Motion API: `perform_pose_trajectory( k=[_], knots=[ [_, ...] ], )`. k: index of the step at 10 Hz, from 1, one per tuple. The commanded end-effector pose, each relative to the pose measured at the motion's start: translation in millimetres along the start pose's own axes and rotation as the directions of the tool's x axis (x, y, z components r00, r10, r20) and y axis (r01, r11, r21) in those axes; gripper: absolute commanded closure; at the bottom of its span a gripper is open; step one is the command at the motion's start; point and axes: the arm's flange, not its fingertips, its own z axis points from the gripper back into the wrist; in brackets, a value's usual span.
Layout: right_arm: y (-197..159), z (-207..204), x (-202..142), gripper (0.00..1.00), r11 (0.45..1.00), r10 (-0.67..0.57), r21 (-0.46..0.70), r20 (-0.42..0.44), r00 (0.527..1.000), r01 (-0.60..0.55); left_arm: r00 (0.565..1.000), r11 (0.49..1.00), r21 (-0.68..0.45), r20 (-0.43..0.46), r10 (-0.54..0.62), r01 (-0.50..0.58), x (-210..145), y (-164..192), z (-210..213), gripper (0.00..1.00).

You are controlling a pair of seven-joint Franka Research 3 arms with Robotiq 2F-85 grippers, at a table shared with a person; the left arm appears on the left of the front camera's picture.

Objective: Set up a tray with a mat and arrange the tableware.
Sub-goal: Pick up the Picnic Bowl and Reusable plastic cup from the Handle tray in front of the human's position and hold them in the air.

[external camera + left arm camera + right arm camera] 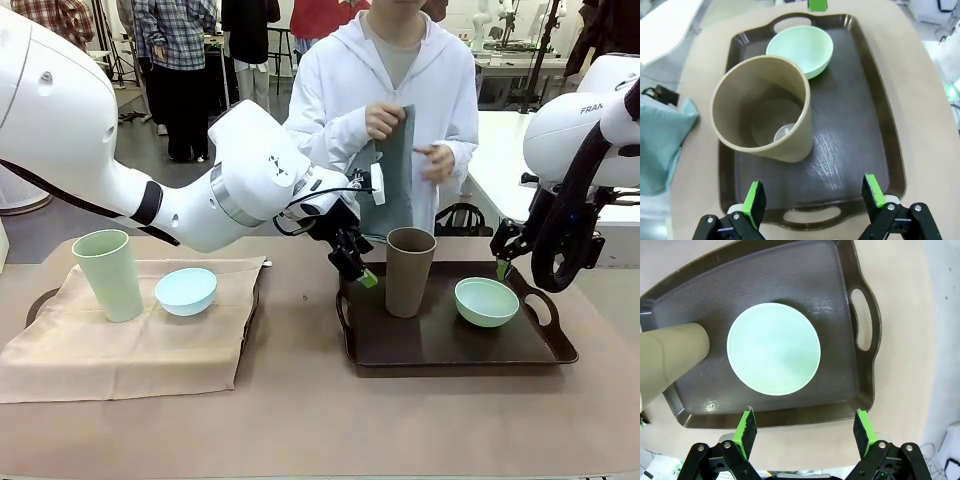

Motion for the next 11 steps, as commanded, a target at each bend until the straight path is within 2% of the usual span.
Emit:
perform_pose_trajectory(
  k=[1,2,3,6,8,11],
  knots=[
    [2,1,0,0.00,1.000,0.004,-0.003,0.002,1.000,-0.004,1.000,1.000,-0.016,-0.008,-0.026,0.026,-4,-4,5,0.00],
    [0,0,0,0.00,1.000,0.000,0.000,0.000,1.000,0.000,1.000,1.000,0.000,0.000,0.000,0.000,0,0,0,0.00],
    [2,-12,10,0.00,1.000,0.011,-0.003,-0.030,0.999,-0.011,0.998,1.000,-0.016,0.062,-0.005,0.006,-10,9,1,0.00],
    [-7,-28,21,0.00,0.999,0.033,0.010,-0.033,0.999,-0.032,0.985,0.999,-0.051,0.170,-0.003,0.012,-27,42,-8,0.00],
    [-10,-32,21,0.00,0.999,0.040,0.019,-0.034,0.999,-0.039,0.977,0.995,-0.095,0.213,0.027,-0.007,-39,50,-19,0.00],
    [-14,-39,27,0.00,0.998,0.059,0.035,-0.053,0.997,-0.057,0.974,0.989,-0.146,0.217,0.065,-0.033,-55,47,-34,0.00]
  ],
)
